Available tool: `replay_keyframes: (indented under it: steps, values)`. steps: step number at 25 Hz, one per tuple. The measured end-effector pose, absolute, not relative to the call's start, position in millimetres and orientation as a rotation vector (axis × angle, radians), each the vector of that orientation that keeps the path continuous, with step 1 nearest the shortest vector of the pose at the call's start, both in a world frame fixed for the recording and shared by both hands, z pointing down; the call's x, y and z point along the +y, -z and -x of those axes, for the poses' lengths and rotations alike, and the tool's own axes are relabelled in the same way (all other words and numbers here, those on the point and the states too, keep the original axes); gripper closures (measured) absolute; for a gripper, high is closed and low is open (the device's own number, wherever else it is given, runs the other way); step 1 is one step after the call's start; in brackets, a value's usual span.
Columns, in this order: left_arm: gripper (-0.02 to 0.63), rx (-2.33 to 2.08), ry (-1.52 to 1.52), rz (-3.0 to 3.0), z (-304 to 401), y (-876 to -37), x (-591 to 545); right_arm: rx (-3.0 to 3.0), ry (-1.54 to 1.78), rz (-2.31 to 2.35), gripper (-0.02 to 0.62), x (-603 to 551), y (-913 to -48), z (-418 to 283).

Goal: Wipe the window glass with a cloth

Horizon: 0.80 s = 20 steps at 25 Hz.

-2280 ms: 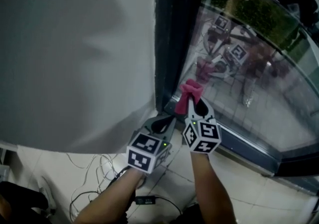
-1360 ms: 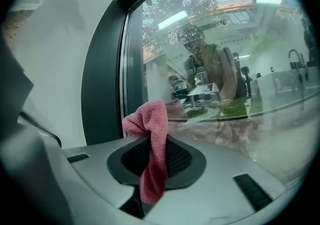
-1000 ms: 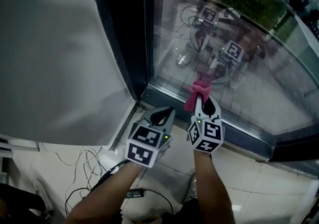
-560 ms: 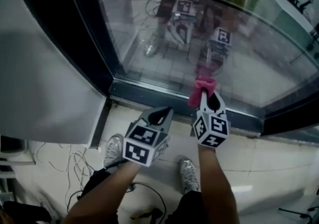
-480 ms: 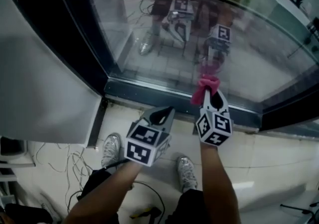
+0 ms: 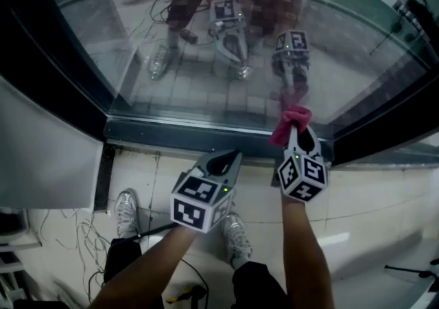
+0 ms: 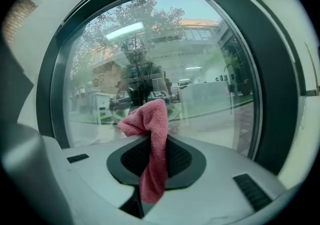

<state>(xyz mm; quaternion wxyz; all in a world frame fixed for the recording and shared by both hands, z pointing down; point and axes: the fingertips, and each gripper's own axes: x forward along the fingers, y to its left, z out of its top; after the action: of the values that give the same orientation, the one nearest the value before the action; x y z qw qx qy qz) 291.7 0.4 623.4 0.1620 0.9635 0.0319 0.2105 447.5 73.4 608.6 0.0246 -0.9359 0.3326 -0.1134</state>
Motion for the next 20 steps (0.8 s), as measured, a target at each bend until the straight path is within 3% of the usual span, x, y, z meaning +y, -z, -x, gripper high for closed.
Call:
replay_keyframes:
  steps: [20]
  values:
    - [0.600, 0.250, -0.681, -2.774, -397.6, -624.7, 98.7, 0.705, 0.323, 2.886, 0.543, 233.2, -607.9, -553.4]
